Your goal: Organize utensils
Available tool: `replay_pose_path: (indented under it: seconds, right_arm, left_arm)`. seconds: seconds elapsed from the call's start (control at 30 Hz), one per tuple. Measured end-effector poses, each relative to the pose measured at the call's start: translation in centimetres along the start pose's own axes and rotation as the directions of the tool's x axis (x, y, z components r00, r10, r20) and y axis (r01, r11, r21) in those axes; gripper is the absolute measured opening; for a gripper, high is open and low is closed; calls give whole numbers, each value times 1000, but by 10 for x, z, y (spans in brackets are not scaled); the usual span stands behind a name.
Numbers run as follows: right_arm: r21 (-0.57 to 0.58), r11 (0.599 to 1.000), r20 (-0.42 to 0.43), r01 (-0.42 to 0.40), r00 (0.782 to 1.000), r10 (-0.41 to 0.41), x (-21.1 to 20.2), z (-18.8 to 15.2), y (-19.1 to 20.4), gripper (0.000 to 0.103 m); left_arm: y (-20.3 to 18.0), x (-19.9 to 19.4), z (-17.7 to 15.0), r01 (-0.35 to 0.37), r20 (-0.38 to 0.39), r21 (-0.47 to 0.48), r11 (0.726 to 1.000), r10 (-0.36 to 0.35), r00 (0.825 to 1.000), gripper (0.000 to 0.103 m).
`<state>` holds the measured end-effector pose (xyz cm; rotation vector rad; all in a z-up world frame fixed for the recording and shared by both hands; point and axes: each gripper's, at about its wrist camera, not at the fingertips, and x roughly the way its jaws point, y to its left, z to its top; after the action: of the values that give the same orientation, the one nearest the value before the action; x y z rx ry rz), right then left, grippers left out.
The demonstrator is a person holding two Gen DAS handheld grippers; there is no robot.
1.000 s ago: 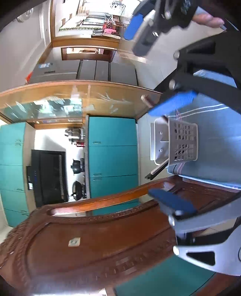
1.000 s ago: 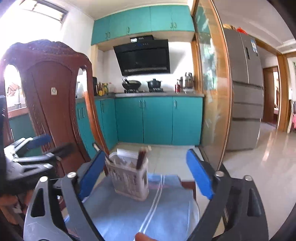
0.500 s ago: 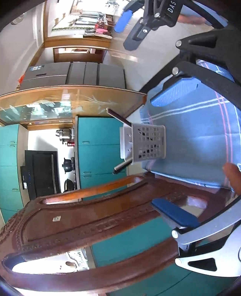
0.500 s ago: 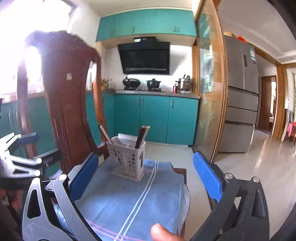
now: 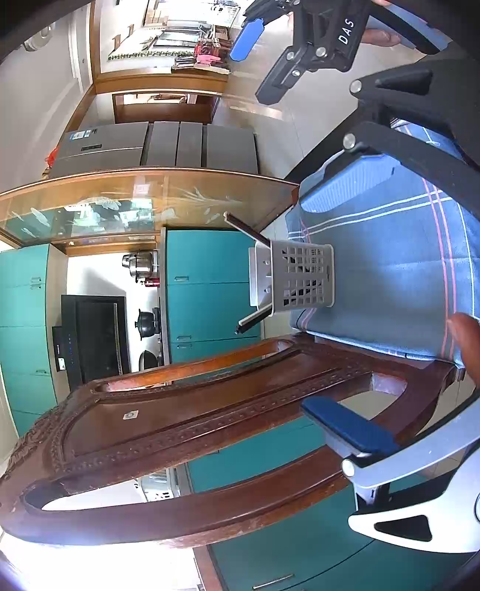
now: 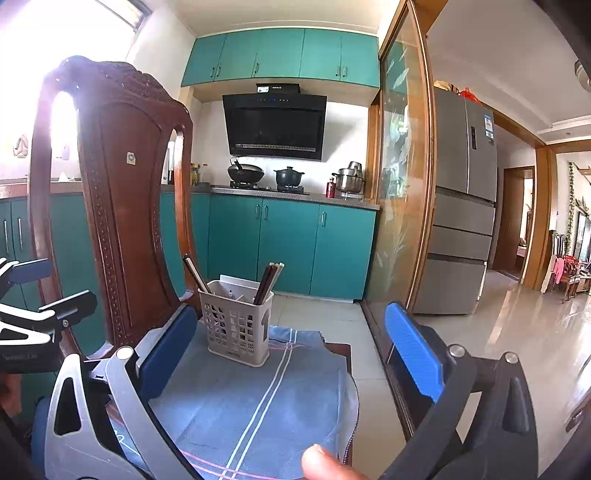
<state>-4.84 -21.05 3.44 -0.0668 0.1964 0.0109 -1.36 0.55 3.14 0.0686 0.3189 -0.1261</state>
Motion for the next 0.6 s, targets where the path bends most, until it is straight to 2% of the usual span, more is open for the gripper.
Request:
replay_pose_path:
  seconds: [0.6]
  right_arm:
    - [-6,1000,16,-9,1000,9,-8,0,-3,100]
  left_arm:
    - [-1,-3,-3,-11,-19,6,1000,11,1000,99]
